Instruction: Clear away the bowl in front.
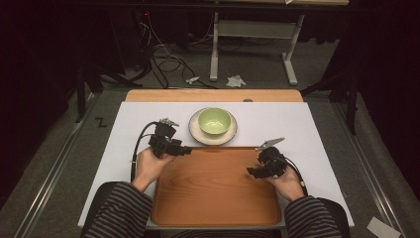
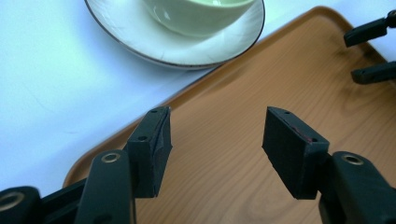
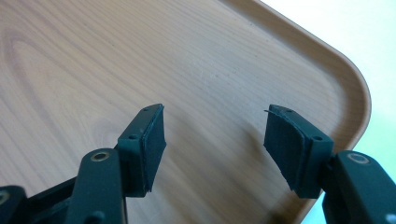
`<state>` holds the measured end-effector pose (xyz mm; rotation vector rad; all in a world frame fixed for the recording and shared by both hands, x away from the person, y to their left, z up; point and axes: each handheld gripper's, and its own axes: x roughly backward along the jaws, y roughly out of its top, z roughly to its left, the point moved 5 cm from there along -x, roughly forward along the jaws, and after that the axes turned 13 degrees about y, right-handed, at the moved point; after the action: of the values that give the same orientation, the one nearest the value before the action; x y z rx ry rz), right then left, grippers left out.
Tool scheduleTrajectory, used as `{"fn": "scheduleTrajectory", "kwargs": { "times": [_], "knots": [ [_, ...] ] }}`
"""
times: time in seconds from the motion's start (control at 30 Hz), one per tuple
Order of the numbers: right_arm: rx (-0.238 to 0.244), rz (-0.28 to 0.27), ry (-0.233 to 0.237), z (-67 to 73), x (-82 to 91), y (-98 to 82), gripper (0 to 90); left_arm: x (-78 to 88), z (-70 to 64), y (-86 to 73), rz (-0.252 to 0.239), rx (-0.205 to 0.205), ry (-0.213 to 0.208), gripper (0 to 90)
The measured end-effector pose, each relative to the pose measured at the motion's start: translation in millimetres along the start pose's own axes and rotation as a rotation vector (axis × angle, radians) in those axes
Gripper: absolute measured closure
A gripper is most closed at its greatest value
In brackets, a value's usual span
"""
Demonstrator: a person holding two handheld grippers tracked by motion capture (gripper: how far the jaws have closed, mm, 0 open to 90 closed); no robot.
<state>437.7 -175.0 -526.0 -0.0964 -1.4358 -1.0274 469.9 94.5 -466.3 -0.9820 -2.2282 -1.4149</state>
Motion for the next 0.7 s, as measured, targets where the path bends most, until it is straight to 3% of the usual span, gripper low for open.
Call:
{"fn": "scheduleTrajectory", "kwargs": {
  "times": [0.33, 0.7],
  "knots": [
    [-0.010, 0.002, -0.007, -0.7, -0.4, -0.1, 39.8, -2.7, -6.2, 12.2, 0.013, -0.004, -0.027, 42.0],
    [-0.011, 0.008, -0.012, -1.2, -0.5, -0.4, 39.8, -10.8, -12.9, 25.8, 0.012, -0.008, -0.013, 41.9]
  ]
}}
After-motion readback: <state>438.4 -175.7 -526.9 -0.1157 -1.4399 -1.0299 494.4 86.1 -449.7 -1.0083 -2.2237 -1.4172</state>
